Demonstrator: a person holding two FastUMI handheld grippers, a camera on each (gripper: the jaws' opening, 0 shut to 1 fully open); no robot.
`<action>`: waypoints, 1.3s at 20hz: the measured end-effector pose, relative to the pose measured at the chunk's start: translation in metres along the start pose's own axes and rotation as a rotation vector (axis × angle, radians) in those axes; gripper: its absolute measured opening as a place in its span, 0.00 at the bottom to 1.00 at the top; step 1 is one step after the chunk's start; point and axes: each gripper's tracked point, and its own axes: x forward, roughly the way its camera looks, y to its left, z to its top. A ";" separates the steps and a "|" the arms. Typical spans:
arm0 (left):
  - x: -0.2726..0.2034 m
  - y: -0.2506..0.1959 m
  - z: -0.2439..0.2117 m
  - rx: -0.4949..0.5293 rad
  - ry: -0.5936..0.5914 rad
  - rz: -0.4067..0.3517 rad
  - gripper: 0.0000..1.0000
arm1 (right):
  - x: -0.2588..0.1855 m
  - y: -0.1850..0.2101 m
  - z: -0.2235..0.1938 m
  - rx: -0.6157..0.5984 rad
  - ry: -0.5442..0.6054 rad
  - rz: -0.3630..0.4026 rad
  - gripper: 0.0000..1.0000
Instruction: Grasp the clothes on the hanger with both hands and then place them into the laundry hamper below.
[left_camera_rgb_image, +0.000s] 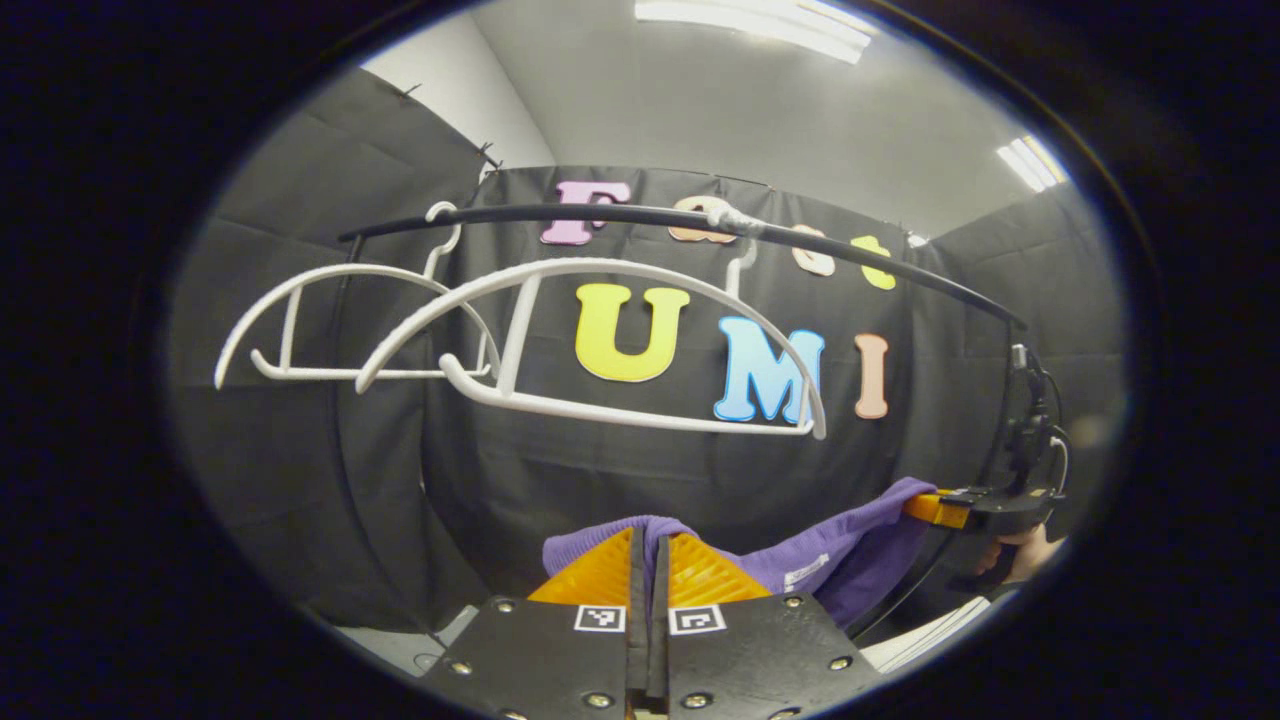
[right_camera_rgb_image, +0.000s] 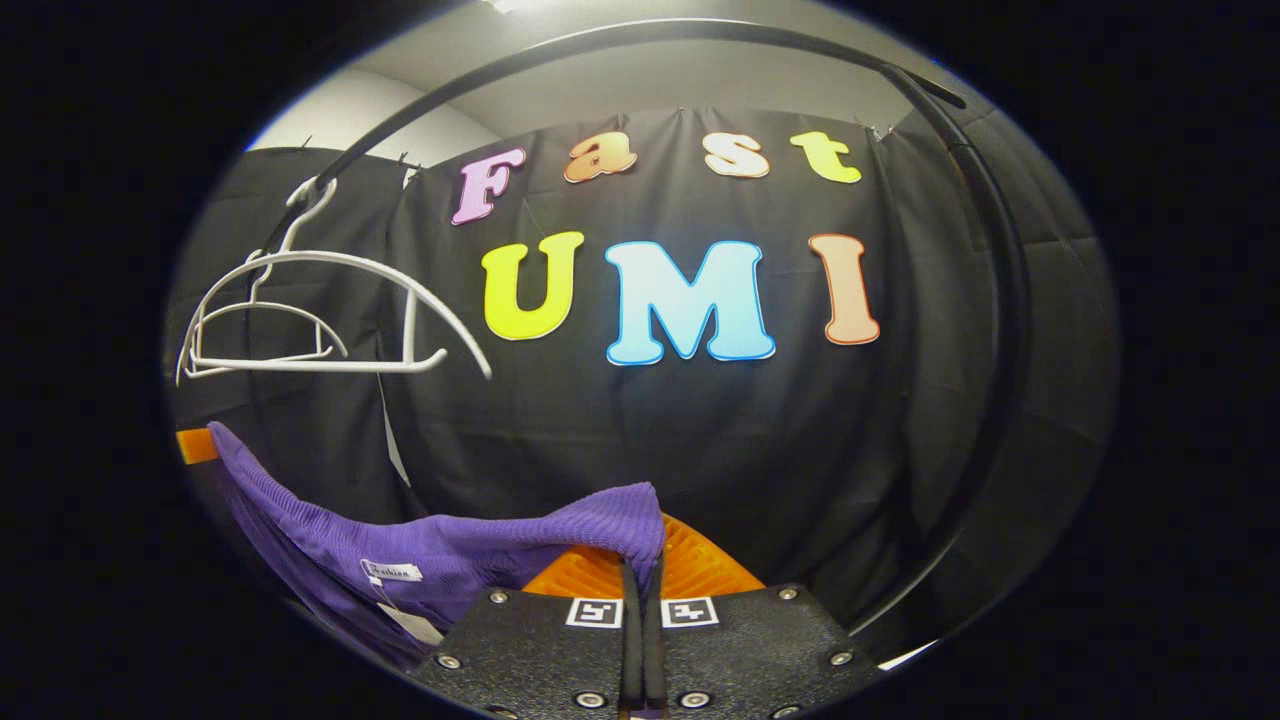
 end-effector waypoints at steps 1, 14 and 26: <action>-0.007 -0.004 -0.003 0.005 0.016 -0.006 0.00 | -0.007 0.003 -0.002 0.008 0.005 0.009 0.00; -0.118 0.017 -0.055 -0.069 0.081 -0.210 0.01 | -0.169 0.084 -0.064 0.043 0.126 -0.092 0.00; -0.159 0.038 -0.175 -0.093 0.288 -0.252 0.01 | -0.215 0.113 -0.192 0.207 0.380 -0.171 0.00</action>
